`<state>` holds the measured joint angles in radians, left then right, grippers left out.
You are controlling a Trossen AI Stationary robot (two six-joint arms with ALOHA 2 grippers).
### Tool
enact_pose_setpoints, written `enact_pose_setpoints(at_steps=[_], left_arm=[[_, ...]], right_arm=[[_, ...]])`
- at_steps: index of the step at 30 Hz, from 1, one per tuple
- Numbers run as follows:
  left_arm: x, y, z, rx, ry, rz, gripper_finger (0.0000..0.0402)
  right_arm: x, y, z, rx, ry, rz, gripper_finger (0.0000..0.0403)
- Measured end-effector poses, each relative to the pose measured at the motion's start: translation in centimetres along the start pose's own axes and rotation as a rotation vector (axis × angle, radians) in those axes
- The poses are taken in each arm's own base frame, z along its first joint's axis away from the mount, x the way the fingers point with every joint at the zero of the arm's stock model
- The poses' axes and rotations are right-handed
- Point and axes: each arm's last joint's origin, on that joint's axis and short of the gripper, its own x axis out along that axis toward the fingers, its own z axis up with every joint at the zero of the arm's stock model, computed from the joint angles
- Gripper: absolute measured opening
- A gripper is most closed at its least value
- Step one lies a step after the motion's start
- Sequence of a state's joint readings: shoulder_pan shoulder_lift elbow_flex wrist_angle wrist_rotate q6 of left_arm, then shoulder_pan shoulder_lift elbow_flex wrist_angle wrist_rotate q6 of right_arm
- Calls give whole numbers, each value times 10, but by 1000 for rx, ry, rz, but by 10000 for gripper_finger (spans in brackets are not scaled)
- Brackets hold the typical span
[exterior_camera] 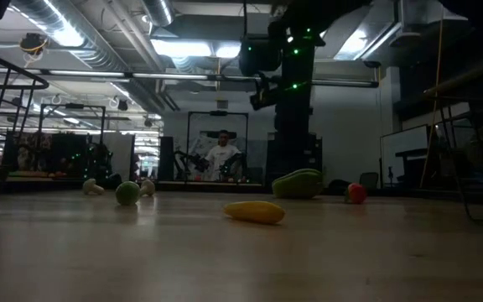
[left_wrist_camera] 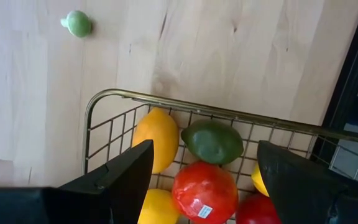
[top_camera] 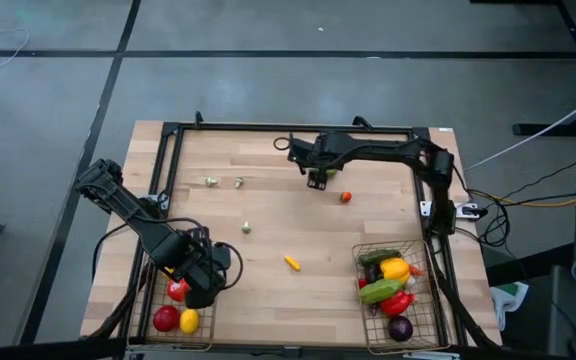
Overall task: Sort produce into baskets
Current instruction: Put the green chayote into the right wire basket
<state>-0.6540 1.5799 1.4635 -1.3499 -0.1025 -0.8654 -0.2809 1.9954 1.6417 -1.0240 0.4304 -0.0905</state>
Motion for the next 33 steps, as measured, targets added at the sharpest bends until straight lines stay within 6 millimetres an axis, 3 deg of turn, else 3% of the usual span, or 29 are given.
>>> enact_pose_setpoints(at_steps=[10,23,33], left_arm=[[0,0,0,-2,-9,7,280],[1,4,4,-51,-12,12,280],[1,8,9,-54,-12,15,280]], right_arm=[[12,-3,-2,-118,40,86,351],[36,-38,-9,-21,65,248,351],[52,-43,-10,-12,93,278,351]])
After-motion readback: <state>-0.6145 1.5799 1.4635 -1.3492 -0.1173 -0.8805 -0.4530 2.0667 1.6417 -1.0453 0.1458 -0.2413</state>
